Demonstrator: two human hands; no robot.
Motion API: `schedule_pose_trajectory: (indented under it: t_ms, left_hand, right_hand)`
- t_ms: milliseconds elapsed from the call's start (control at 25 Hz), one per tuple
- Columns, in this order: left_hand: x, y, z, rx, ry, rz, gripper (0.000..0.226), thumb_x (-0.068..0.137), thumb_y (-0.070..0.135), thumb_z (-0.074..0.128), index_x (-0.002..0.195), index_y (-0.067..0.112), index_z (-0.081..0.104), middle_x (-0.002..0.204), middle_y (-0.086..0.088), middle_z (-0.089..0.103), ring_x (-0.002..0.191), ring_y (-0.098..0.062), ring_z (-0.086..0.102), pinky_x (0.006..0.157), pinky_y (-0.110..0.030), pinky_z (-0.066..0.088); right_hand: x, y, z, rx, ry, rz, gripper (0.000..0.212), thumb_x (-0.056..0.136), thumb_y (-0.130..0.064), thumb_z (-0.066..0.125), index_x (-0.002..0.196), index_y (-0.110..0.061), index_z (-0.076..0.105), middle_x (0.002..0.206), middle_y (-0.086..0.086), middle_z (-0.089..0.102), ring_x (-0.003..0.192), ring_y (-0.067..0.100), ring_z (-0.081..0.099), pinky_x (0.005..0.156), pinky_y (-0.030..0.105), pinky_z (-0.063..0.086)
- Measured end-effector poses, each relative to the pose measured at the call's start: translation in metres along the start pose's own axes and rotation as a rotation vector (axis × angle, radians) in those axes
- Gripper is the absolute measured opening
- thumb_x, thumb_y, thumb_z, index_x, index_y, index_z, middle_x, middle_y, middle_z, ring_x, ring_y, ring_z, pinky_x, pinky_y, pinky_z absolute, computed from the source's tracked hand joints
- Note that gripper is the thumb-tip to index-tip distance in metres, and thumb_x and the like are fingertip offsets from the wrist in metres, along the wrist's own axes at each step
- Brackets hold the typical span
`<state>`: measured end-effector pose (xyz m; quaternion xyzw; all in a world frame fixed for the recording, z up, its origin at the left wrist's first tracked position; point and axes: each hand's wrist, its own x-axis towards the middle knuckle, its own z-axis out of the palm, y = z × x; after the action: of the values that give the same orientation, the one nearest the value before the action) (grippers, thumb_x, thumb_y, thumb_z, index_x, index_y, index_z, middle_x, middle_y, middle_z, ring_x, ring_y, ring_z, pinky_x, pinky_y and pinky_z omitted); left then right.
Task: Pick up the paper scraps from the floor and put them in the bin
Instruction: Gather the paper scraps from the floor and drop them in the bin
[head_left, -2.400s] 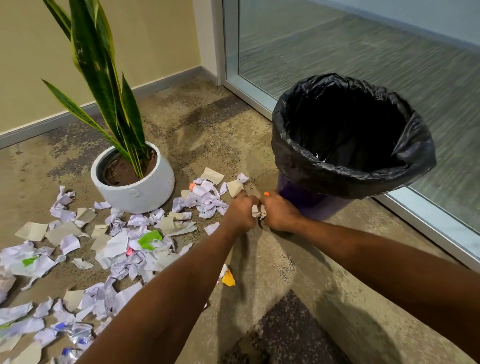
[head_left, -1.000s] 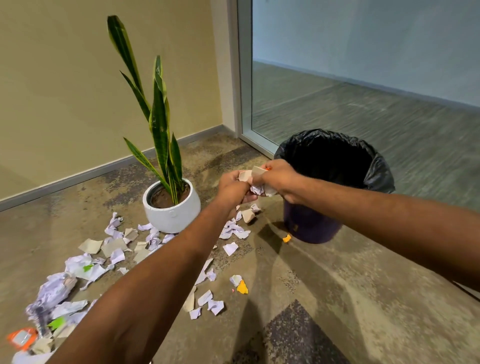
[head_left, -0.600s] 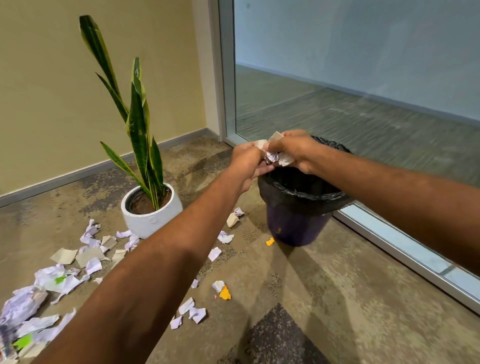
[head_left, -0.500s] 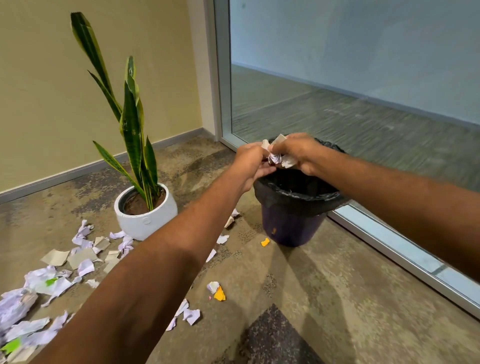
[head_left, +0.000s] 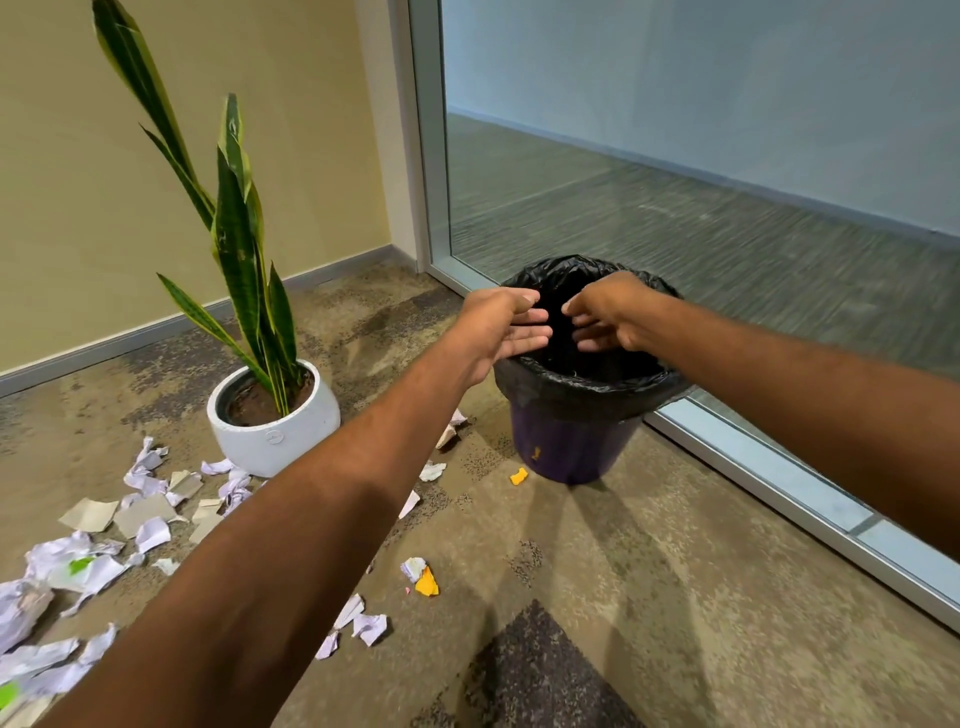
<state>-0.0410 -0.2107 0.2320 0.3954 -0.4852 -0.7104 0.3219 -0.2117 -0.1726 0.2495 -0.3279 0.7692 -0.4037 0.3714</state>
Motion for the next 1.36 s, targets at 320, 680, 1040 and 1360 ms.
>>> schedule_pose_trajectory:
  t_ms: [320,680,1040,1360]
  left_hand:
    - [-0.015,-0.018,-0.058,0.149,0.171,-0.015,0.026,0.096,0.004,0.052,0.107,0.012,0.074,0.079,-0.006,0.077,0.066,-0.020,0.072,0.064,-0.031,0.063]
    - [-0.044,-0.096,-0.124,0.624,0.140,-0.287,0.015,0.101,0.006,0.058,0.112,0.005,0.067,0.098,-0.015,0.072,0.073,-0.025,0.067,0.056,-0.031,0.055]
    - [-0.079,-0.158,-0.151,1.189,-0.264,-0.309,0.027,0.092,0.006,0.068,0.118,0.009,0.073,0.112,-0.016,0.073,0.090,-0.026,0.069,0.064,-0.036,0.058]
    - [-0.107,-0.183,-0.206,1.591,-0.342,-0.354,0.041,0.091,0.014,0.076,0.132,0.013,0.070,0.121,-0.013,0.073,0.086,-0.021,0.070,0.057,-0.022,0.054]
  right_hand:
    - [-0.049,-0.010,0.067,0.164,-0.187,-0.311,0.013,0.091,0.009,0.066,0.092,-0.001,0.075,0.079,0.020,0.075,0.061,0.021,0.070,0.052,0.028,0.059]
    - [-0.055,0.112,0.132,-0.260,-0.241,-0.264,0.012,0.090,0.004,0.069,0.087,-0.003,0.078,0.080,0.018,0.078,0.070,0.023,0.071,0.072,0.041,0.064]
    - [-0.025,0.194,0.132,-0.975,-0.379,-0.394,0.032,0.092,-0.005,0.062,0.124,-0.011,0.066,0.131,0.015,0.068,0.124,0.036,0.065,0.100,0.041,0.055]
    - [-0.032,0.231,0.167,-1.088,-0.208,-0.427,0.040,0.093,0.002,0.054,0.129,-0.011,0.066,0.135,0.013,0.056,0.129,0.035,0.053,0.101,0.040,0.050]
